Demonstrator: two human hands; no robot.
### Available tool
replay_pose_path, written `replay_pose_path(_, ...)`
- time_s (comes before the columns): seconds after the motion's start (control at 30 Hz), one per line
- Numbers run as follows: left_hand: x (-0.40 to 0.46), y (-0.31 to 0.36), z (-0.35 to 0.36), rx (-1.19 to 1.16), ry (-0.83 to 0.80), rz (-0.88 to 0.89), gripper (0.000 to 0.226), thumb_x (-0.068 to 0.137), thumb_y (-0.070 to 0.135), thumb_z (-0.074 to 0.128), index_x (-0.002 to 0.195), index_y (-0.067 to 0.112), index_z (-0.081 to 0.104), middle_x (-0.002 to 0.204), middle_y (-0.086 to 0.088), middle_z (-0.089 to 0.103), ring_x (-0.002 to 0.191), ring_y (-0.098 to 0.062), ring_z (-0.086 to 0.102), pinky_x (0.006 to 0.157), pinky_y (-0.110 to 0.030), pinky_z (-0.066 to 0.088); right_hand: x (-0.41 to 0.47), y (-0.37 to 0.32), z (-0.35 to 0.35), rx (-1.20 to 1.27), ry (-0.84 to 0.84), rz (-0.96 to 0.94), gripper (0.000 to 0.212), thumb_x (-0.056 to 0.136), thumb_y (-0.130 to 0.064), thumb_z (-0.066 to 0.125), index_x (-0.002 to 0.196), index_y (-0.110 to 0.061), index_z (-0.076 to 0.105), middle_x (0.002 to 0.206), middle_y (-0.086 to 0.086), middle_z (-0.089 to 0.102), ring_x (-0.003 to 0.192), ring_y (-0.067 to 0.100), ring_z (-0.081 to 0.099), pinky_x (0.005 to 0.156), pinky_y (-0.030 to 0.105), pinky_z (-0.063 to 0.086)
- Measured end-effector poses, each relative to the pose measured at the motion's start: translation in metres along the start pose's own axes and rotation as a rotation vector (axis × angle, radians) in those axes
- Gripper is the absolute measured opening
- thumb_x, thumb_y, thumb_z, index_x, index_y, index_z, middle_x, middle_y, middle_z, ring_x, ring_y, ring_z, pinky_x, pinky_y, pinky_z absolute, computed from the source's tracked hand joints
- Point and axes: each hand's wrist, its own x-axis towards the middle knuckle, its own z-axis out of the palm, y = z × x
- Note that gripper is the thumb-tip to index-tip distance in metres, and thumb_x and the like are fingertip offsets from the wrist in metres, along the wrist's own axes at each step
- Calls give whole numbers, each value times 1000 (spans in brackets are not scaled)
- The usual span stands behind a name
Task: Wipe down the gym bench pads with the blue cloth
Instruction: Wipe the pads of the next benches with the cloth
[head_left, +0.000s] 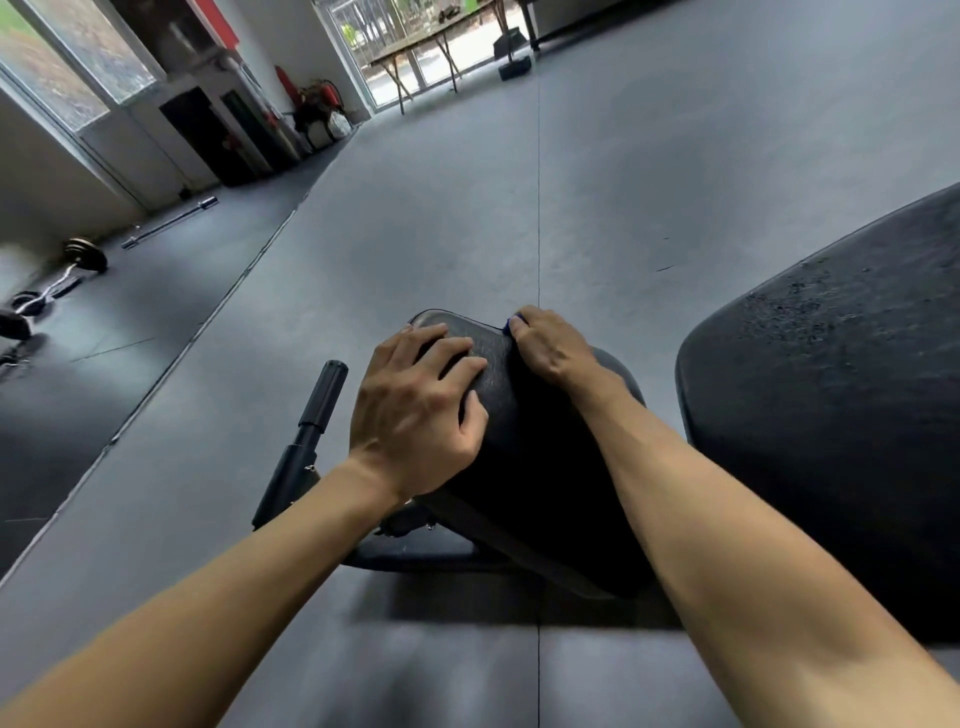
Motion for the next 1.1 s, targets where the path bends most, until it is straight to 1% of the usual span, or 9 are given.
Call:
replay_pose_path(0.1, -1, 1, -1, -4, 0, -19, 29, 85, 24, 59, 106, 17, 77, 117, -1, 72, 123, -28, 59, 109, -44, 42, -34, -3, 4, 79, 95, -34, 33, 105, -38, 36, 115, -20, 61, 119, 11, 58, 111, 27, 54, 93, 33, 40)
replay_pose_path(0.2, 0, 2, 0, -9, 1, -15, 29, 85, 23, 59, 106, 16, 77, 117, -1, 72, 122, -28, 59, 108, -44, 42, -81, -7, 13, 124, 170, -89, 29, 105, -37, 39, 127, -23, 53, 131, 5, 48, 125, 20, 43, 103, 26, 30)
replay_pose_path(0.33, -1, 2, -2, -12, -51, -41, 31, 86, 24, 56, 107, 16, 77, 119, -2, 72, 122, -29, 59, 106, -45, 43, -145, -14, 30, 81, 210, -154, 48, 101, -41, 40, 145, -20, 41, 153, 6, 28, 146, 22, 23, 122, 38, 22)
replay_pose_path(0.6, -2, -21, -12, -111, -244, 78, 45, 92, 37, 50, 124, 12, 70, 133, -7, 63, 134, -29, 49, 115, -44, 38, -242, 2, 81, -66, 368, -389, 54, 103, -16, 47, 155, -14, 36, 166, 8, 19, 155, 25, 9, 120, 45, 30)
replay_pose_path(0.67, -6, -30, -12, -132, -233, 98, 48, 96, 40, 52, 128, 8, 66, 136, -10, 59, 139, -30, 45, 115, -45, 39, -240, 6, 84, -105, 391, -405, 56, 103, -15, 52, 156, -17, 35, 167, 6, 19, 155, 24, 10, 118, 45, 34)
replay_pose_path(0.77, -14, -29, -3, -220, -94, 29, 41, 96, 29, 54, 124, 3, 68, 134, -16, 59, 138, -34, 46, 111, -48, 43, -215, -5, 75, -128, 417, -363, 50, 105, -30, 42, 154, -20, 38, 164, 6, 27, 155, 22, 13, 118, 44, 33)
replay_pose_path(0.93, -17, -28, 2, -254, 48, 44, 36, 87, 17, 56, 116, 3, 73, 127, -18, 63, 130, -37, 52, 107, -46, 46, -152, -23, 43, 66, 298, -306, 44, 104, -36, 37, 144, -18, 48, 153, 4, 40, 148, 16, 26, 122, 29, 21)
replay_pose_path(1.03, -16, -28, 2, -259, 71, 47, 36, 83, 16, 57, 113, 4, 73, 125, -18, 64, 129, -37, 53, 106, -46, 45, -83, -35, 13, 104, 107, -211, 30, 106, -34, 36, 128, -21, 53, 131, 1, 52, 125, 19, 46, 107, 36, 37)
replay_pose_path(1.1, -15, -27, 2, -282, 87, 46, 36, 82, 14, 56, 111, 3, 73, 124, -18, 64, 127, -37, 53, 106, -47, 45, -45, -47, -2, 115, -19, -141, 31, 107, -36, 34, 125, -21, 54, 126, 5, 57, 118, 24, 51, 99, 37, 39)
